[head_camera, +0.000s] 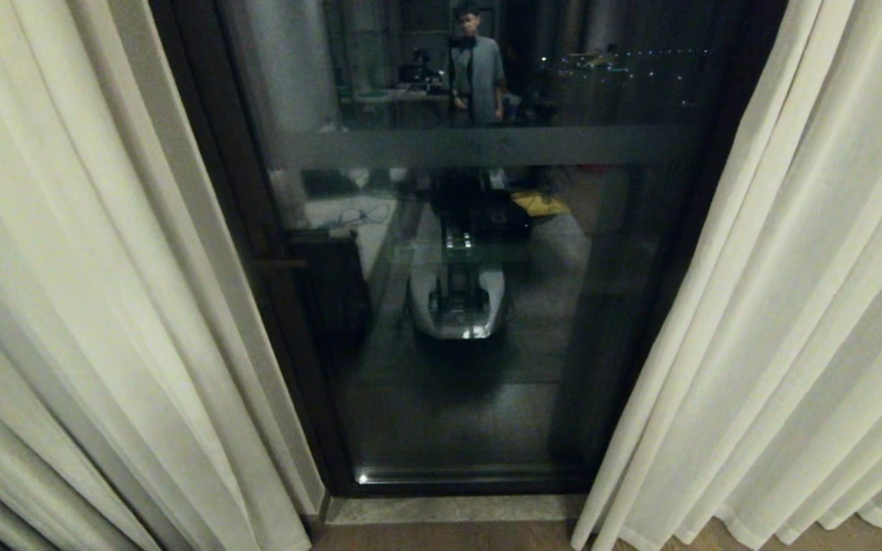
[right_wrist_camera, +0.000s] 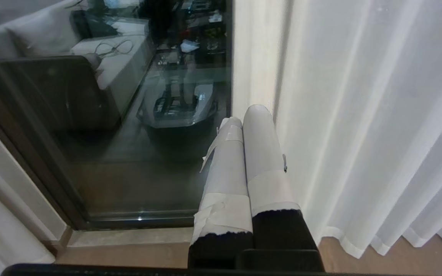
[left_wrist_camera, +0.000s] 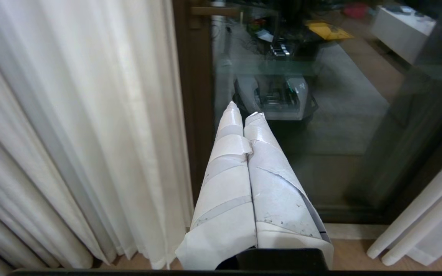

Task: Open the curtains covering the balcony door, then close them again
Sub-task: Close the inner curtains on both sides

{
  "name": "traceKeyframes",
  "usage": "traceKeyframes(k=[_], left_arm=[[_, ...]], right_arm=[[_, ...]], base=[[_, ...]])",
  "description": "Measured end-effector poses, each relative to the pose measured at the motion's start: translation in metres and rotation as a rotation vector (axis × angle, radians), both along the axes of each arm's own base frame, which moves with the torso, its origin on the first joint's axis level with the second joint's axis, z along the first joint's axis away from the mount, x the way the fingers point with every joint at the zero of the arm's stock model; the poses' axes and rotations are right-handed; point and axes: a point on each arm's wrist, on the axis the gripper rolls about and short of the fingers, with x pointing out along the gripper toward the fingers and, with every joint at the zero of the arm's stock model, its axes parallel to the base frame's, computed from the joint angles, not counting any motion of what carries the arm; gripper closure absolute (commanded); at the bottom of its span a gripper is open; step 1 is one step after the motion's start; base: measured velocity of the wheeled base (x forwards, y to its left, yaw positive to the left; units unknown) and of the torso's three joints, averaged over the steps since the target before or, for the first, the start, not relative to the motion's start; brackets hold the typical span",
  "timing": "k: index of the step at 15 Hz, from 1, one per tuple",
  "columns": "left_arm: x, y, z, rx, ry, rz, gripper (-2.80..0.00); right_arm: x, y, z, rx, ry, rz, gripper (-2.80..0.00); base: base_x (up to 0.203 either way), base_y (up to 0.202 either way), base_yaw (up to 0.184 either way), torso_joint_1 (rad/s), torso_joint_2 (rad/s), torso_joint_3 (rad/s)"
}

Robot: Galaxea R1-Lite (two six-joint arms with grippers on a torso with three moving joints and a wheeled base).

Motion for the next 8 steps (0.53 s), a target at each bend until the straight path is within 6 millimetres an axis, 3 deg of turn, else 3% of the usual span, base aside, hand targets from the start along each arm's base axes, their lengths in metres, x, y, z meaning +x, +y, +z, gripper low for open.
traceKeyframes(k=[5,8], left_arm=[[0.0000,0.0000,0.0002,0.000,-0.001,0.000,0.00],[0.0000,0.0000,0.0002,0.000,-0.001,0.000,0.00]], right_arm=[[0.0000,0.0000,-0.0001,0.000,0.001,0.000,0.00],[0.0000,0.0000,0.0000,0.000,0.000,0.000,0.00]], base=[[0.000,0.183,-0.002,0.003,0.00,0.002],[0.000,0.066,-0.001,-0.001,0.00,0.001]])
